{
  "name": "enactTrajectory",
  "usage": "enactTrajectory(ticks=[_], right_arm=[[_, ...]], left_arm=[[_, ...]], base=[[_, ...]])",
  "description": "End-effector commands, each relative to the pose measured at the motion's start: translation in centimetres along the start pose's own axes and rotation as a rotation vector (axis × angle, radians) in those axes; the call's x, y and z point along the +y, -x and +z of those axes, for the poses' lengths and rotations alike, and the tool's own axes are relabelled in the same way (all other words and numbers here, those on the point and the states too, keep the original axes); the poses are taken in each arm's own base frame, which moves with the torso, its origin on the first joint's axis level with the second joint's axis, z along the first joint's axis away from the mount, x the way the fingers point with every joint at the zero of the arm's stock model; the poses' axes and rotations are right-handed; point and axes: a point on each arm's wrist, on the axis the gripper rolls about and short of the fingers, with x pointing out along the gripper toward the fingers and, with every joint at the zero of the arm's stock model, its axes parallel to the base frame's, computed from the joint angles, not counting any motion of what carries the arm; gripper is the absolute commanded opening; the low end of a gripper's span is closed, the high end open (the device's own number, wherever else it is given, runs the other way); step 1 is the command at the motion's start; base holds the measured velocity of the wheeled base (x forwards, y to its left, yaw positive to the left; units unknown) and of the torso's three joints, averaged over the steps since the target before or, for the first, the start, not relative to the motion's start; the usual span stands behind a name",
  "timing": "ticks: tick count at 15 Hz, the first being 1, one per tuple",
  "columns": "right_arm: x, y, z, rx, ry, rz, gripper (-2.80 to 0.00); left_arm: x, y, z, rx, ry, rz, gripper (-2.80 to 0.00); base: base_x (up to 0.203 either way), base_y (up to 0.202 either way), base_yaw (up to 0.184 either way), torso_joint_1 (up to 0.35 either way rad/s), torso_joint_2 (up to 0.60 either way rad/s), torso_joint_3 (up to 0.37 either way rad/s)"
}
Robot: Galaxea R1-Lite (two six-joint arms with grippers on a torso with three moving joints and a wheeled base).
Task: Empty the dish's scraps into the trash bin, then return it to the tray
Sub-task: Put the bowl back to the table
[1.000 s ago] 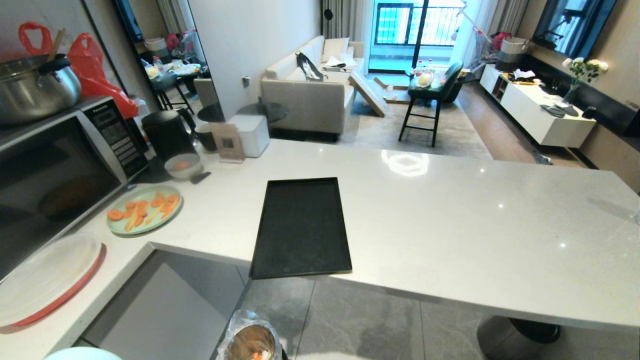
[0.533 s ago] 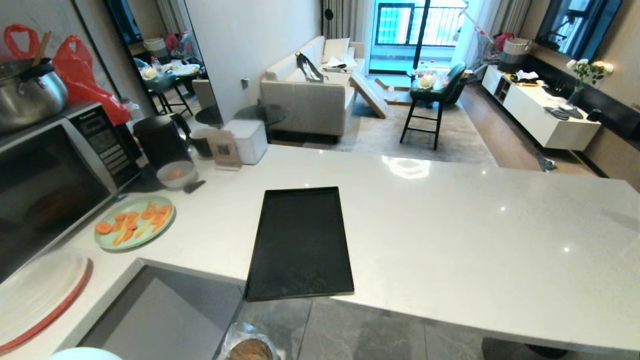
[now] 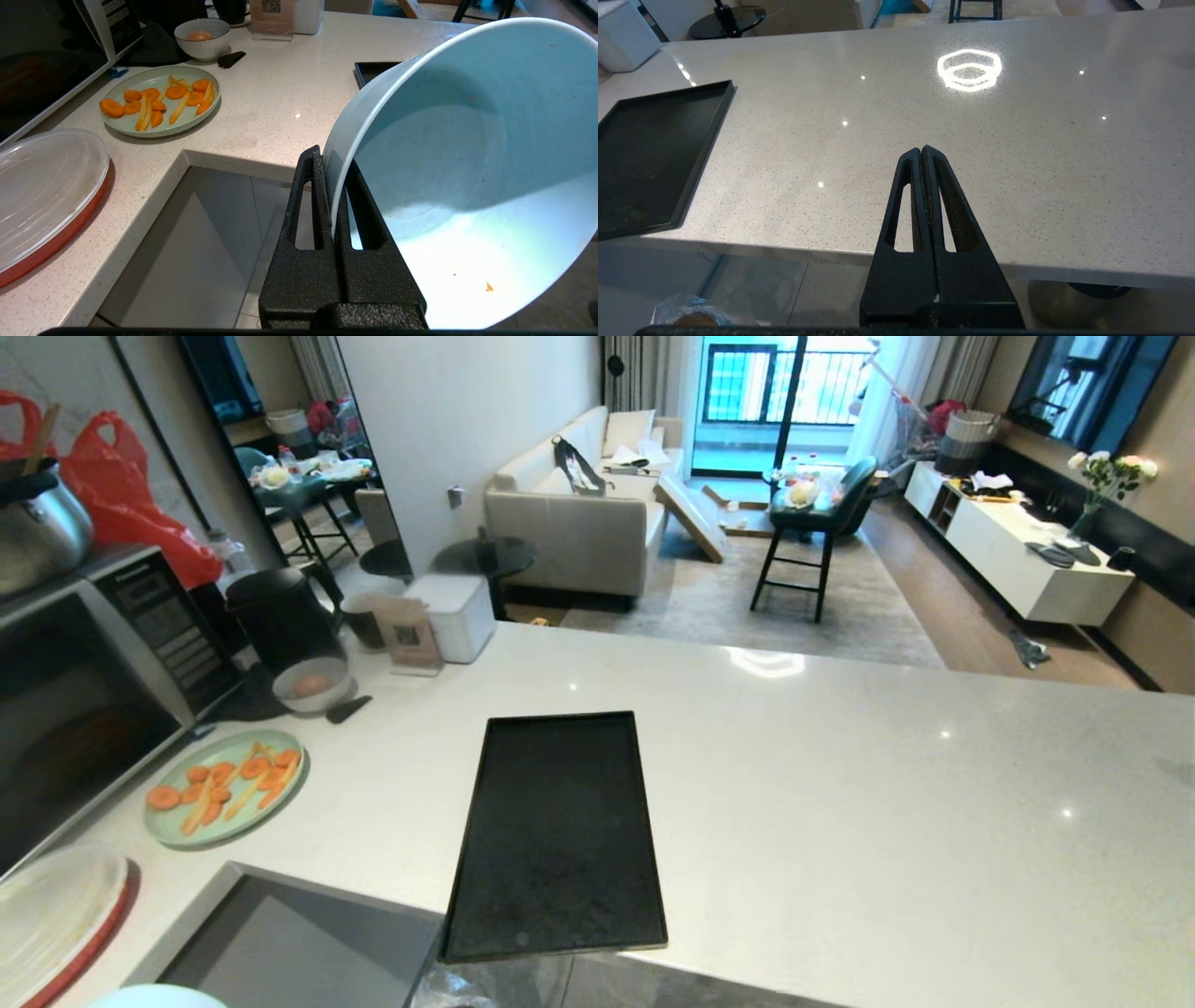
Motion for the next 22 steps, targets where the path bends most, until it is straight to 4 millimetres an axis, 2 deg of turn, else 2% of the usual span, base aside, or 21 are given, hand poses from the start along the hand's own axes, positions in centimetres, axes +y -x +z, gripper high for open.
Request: enactTrajectory(ticks=[1,17,20,22], right_arm=[[0.0,0.0,0.0,-0.001,-0.002,0.000,-2.80],[0.0,0.0,0.0,-0.001,-0.002,0.000,-2.80],[0.0,0.0,0.0,-0.001,0.000,0.000,-2.80],[0.0,0.0,0.0,-0.001,-0.002,0.000,-2.80]], left_arm=[[0.0,0.0,0.0,0.000,0.001,0.000,-2.80],[0.0,0.1,0.1,0.015,0.015,-0.001,-2.80],[-0.1,1.0,3.0,0.039,0.018,-0.013,-2.80],[-0.1,0.6,5.0,0.133,0.020,-0.015,-2.80]], base=[[0.000,0.000,0.000,0.000,0.00,0.000],[0.000,0.000,0.000,0.000,0.00,0.000],[0.000,0.000,0.000,0.000,0.00,0.000],[0.000,0.000,0.000,0.000,0.00,0.000]])
